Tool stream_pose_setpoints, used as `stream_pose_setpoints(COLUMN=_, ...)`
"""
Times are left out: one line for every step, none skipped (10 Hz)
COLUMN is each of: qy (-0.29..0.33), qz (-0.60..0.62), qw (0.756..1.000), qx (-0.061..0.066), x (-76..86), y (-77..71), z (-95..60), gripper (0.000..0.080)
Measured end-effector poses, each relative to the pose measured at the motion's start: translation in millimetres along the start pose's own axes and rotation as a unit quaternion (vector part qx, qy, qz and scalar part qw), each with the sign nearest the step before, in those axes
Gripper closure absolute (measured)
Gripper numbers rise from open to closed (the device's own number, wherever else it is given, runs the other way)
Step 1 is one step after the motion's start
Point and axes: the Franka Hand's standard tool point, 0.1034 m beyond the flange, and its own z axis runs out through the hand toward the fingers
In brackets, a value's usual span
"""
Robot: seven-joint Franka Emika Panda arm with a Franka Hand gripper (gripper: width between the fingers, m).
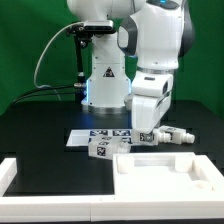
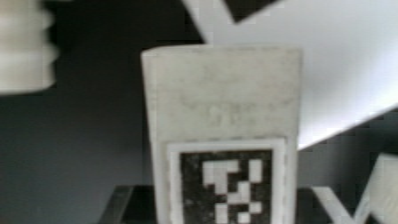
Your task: Assemble one leg
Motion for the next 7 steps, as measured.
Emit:
stream_pose_setpoints(qy=0.001, qz=-0.040, qw=0.999, qx=-0.002, x=-6.6, y=2.3, z=-3.2, gripper=0.0515)
stream_pose_setpoints(qy=0.001, qz=-0.100, qw=0.995, qx=-0.005, x=-16.9, y=6.5, z=-8.0, gripper=0.0515)
stream_pose_setpoints(qy=0.003, qz=-0.139, qw=0.990, qx=-0.011, x=-29.9, y=15.1, z=-15.3, gripper=0.0515)
stream_pose_setpoints(qy=-0.001, qz=-0.193, qw=0.981, qx=-0.016, x=-39.9, y=23.4, z=-22.0, gripper=0.0515)
stream_pose_setpoints(qy=-0.004, qz=-0.239, qw=0.971, qx=-0.023, x=-46.7, y=30.2, z=-28.6, gripper=0.0515)
stream_pose_setpoints(qy=-0.006, qz=-0.264, qw=0.964, qx=-0.023, x=-47.9, y=30.1, z=-27.8, gripper=0.0515)
stream_pose_setpoints(qy=-0.009, qz=-0.300, qw=0.954, qx=-0.022, x=-49.0, y=30.0, z=-26.9, gripper=0.0515)
